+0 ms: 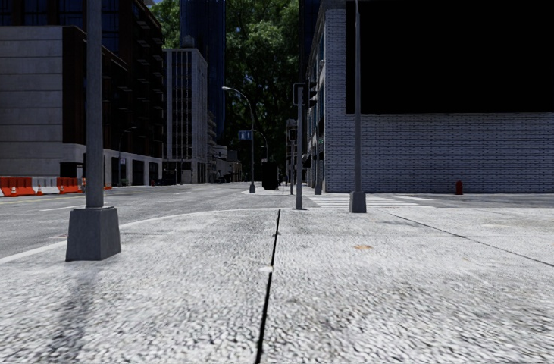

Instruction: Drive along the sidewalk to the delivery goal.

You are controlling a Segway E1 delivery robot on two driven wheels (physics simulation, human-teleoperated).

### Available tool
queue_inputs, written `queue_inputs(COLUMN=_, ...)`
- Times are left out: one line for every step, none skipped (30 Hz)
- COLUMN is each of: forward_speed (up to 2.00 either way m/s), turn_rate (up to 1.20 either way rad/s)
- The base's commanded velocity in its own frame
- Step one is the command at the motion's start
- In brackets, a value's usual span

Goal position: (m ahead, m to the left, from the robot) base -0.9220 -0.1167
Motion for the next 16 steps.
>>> queue_inputs(forward_speed=0.0, turn_rate=0.0)
queue_inputs(forward_speed=0.0, turn_rate=0.0)
queue_inputs(forward_speed=0.0, turn_rate=0.0)
queue_inputs(forward_speed=0.0, turn_rate=0.0)
queue_inputs(forward_speed=0.0, turn_rate=0.0)
queue_inputs(forward_speed=0.0, turn_rate=0.0)
queue_inputs(forward_speed=0.0, turn_rate=0.0)
queue_inputs(forward_speed=0.0, turn_rate=0.0)
queue_inputs(forward_speed=0.0, turn_rate=0.0)
queue_inputs(forward_speed=0.0, turn_rate=0.0)
queue_inputs(forward_speed=0.0, turn_rate=0.0)
queue_inputs(forward_speed=0.0, turn_rate=0.0)
queue_inputs(forward_speed=0.0, turn_rate=0.0)
queue_inputs(forward_speed=0.0, turn_rate=0.0)
queue_inputs(forward_speed=0.0, turn_rate=0.0)
queue_inputs(forward_speed=0.0, turn_rate=0.0)
